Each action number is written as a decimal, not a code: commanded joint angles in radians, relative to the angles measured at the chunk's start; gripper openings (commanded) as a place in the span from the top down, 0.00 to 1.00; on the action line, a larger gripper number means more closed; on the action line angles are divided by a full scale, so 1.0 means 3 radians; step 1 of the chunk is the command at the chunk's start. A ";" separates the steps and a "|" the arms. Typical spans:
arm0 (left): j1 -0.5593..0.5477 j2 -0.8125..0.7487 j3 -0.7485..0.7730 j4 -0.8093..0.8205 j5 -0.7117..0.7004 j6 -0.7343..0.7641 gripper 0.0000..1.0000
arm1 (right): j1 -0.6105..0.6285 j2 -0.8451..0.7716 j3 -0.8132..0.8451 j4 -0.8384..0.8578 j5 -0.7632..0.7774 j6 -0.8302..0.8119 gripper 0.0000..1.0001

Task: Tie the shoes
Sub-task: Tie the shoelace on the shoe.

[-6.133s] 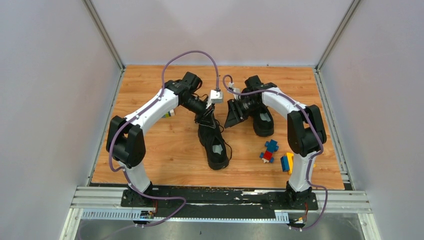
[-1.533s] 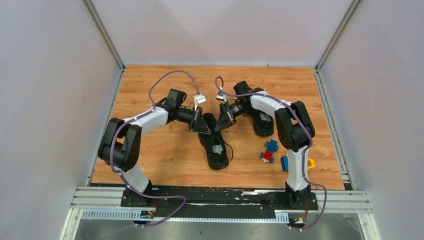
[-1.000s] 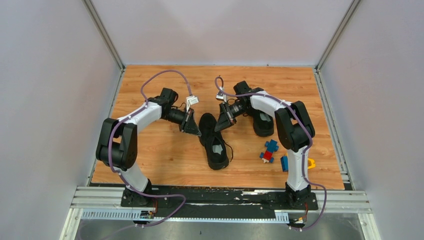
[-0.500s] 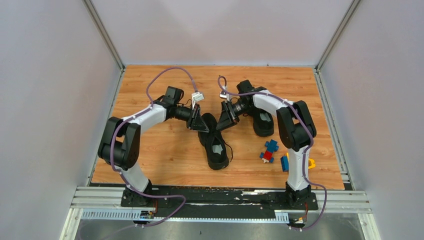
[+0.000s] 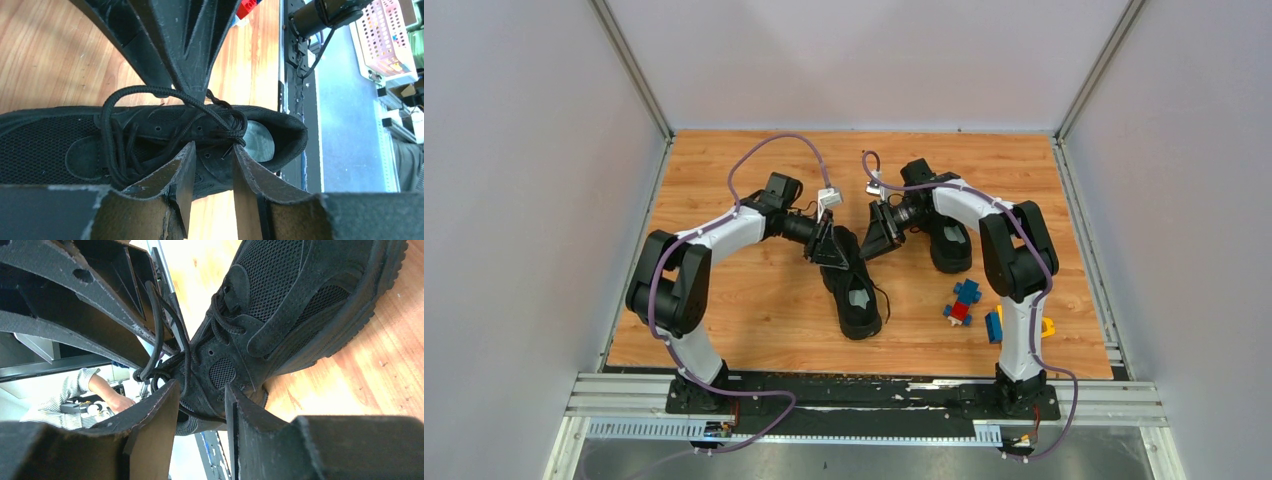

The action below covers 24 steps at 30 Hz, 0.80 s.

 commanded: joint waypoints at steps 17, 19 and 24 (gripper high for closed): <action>-0.0068 0.0055 0.0251 -0.0529 0.0049 0.0792 0.60 | -0.0004 -0.0171 0.0005 -0.0016 -0.0058 -0.0074 0.60; -0.0079 0.0063 0.0251 -0.0491 0.0046 0.0752 0.61 | -0.0002 -0.0163 0.0013 -0.0015 -0.0062 -0.0072 0.61; -0.0093 0.0068 0.0253 -0.0496 0.0059 0.0748 0.66 | -0.0005 -0.0147 0.0021 -0.0015 -0.0064 -0.0072 0.61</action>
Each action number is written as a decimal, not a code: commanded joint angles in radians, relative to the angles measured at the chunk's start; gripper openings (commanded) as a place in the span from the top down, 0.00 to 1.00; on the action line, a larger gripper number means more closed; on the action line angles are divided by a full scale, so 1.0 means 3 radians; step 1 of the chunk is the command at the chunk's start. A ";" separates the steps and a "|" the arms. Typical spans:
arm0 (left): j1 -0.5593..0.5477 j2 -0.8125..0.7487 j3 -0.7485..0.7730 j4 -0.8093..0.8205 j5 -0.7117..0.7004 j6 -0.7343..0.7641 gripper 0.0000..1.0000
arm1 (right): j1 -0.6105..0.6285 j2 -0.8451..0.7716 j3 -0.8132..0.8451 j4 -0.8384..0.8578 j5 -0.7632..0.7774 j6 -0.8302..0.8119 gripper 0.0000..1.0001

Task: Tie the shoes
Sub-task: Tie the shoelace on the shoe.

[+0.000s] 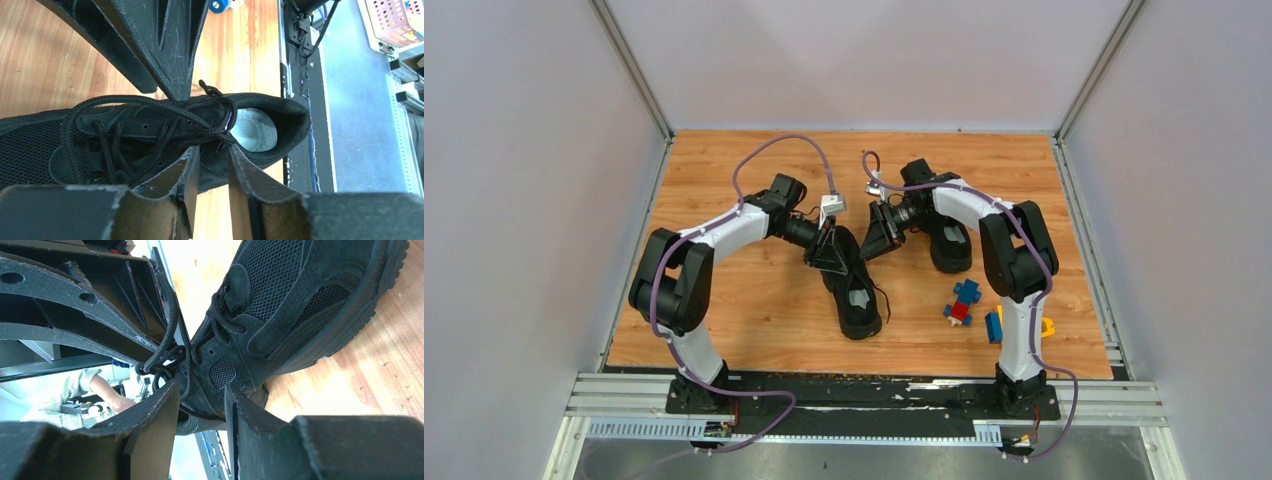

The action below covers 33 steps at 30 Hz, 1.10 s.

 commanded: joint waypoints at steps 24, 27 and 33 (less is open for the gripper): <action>0.0418 -0.0162 0.0059 -0.1247 -0.0190 0.0850 1.00 | -0.0015 -0.0163 -0.0006 0.0001 -0.0036 -0.0093 0.61; 0.0419 -0.0137 0.0059 -0.1263 -0.0278 0.0850 1.00 | -0.0015 -0.0166 -0.0007 -0.0001 -0.0040 -0.0088 0.61; 0.0419 -0.0080 0.0074 -0.1289 -0.0246 0.0836 1.00 | -0.0014 -0.0143 0.0022 -0.0002 -0.0060 -0.0089 0.61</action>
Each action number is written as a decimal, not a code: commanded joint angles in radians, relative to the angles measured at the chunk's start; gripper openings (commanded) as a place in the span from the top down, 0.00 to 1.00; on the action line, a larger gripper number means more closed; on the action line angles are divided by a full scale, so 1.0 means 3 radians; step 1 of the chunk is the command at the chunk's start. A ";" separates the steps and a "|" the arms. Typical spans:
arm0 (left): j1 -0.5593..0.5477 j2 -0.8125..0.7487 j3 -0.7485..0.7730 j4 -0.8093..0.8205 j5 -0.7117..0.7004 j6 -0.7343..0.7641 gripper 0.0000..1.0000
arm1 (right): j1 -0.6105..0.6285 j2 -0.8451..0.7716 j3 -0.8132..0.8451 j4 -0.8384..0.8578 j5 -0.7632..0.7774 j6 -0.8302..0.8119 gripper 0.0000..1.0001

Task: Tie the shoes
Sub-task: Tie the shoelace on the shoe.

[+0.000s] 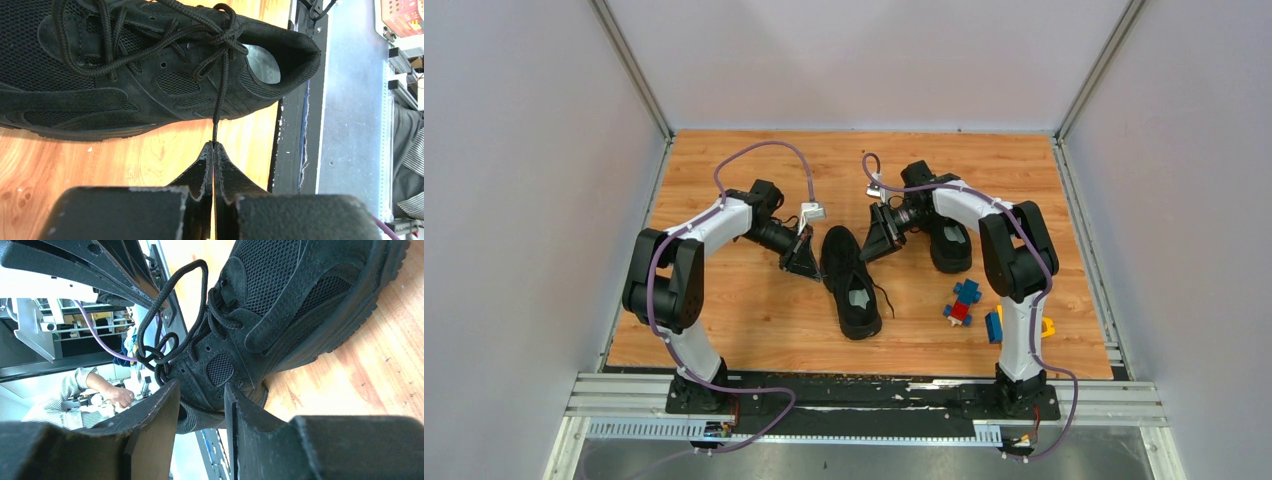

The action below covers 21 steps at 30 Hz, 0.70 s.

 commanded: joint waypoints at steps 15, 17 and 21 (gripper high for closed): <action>0.0271 -0.0096 0.0200 -0.0708 -0.0368 0.0477 1.00 | -0.0032 -0.0214 0.0080 0.0012 -0.0033 -0.0091 0.61; 0.0385 -0.0136 0.0209 -0.0855 -0.0500 0.0594 1.00 | -0.0033 -0.0216 0.0079 0.0012 -0.0035 -0.0100 0.61; 0.0468 -0.0186 0.0237 -0.1031 -0.0620 0.0716 1.00 | -0.0033 -0.0193 0.0104 0.0014 -0.0054 -0.0093 0.61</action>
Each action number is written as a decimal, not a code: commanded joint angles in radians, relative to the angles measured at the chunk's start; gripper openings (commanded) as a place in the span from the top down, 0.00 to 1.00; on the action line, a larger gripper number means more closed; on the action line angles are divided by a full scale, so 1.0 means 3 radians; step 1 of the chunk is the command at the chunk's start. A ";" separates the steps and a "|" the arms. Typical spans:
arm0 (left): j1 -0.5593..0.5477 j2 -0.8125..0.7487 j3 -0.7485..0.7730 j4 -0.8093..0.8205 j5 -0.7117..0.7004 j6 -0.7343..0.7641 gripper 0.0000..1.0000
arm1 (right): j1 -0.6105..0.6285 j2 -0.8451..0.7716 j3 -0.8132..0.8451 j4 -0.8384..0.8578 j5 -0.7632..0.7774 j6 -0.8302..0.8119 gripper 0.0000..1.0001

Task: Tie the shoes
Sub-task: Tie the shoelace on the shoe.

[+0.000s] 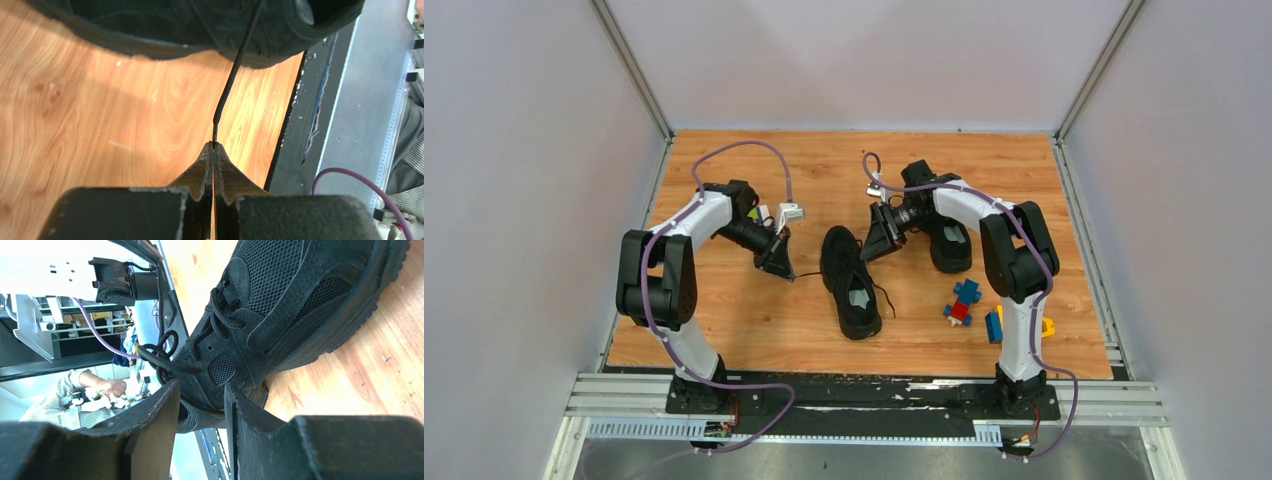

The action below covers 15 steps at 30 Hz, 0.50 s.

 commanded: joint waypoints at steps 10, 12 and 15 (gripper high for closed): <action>0.0076 -0.0187 0.0086 -0.0304 -0.0152 0.0168 1.00 | -0.0018 -0.0185 0.0094 0.0020 -0.0041 -0.0091 0.61; 0.0074 -0.0167 0.0092 -0.0298 -0.0139 0.0158 1.00 | -0.0022 -0.0177 0.0096 0.0029 -0.0042 -0.0094 0.60; 0.0075 -0.0129 0.0100 -0.0280 -0.0086 0.0136 1.00 | -0.0066 -0.0146 0.0122 0.0059 -0.0145 -0.0096 0.57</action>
